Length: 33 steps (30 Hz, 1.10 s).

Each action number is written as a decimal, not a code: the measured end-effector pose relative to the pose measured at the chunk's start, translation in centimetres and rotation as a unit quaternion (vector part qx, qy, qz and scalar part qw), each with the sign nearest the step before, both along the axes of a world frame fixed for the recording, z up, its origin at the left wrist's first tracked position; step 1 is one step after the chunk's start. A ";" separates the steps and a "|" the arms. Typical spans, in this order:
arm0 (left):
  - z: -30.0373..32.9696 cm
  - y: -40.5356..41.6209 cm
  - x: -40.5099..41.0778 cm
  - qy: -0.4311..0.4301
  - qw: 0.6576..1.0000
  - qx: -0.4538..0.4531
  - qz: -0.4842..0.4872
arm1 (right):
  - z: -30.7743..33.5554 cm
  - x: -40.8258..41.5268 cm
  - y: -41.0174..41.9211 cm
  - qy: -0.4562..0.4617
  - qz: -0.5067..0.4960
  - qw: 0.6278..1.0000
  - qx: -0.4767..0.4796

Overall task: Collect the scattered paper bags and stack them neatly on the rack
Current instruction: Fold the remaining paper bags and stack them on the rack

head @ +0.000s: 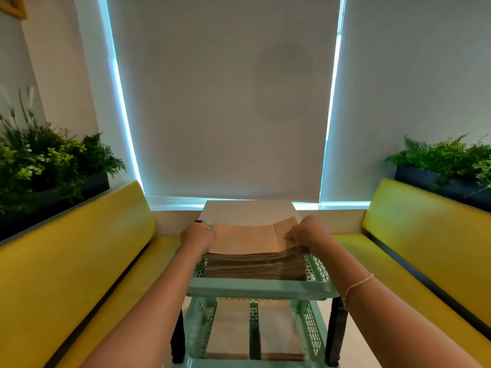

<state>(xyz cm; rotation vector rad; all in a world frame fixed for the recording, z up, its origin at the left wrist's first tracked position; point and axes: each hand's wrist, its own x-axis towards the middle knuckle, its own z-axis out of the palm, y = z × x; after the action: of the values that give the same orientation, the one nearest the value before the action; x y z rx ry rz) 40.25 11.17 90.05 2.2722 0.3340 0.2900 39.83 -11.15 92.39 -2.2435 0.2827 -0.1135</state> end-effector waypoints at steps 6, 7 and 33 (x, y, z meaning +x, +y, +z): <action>-1.1 -0.3 0.8 0.024 0.995 0.097 -0.018 | -0.7 0.3 0.3 0.014 -0.010 0.998 -0.062; -1.3 -0.4 0.9 0.029 0.994 0.104 -0.020 | -0.8 0.2 0.2 0.014 -0.010 0.997 -0.069; -2.3 -0.7 1.2 0.111 0.973 0.201 -0.039 | -0.4 -2.9 1.6 -0.017 -0.020 0.972 -0.234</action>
<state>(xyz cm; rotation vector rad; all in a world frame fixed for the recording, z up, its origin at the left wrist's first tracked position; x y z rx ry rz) 41.46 10.46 87.71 2.7193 0.3207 0.0630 36.89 -9.51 91.95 -2.7004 0.3060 -0.2627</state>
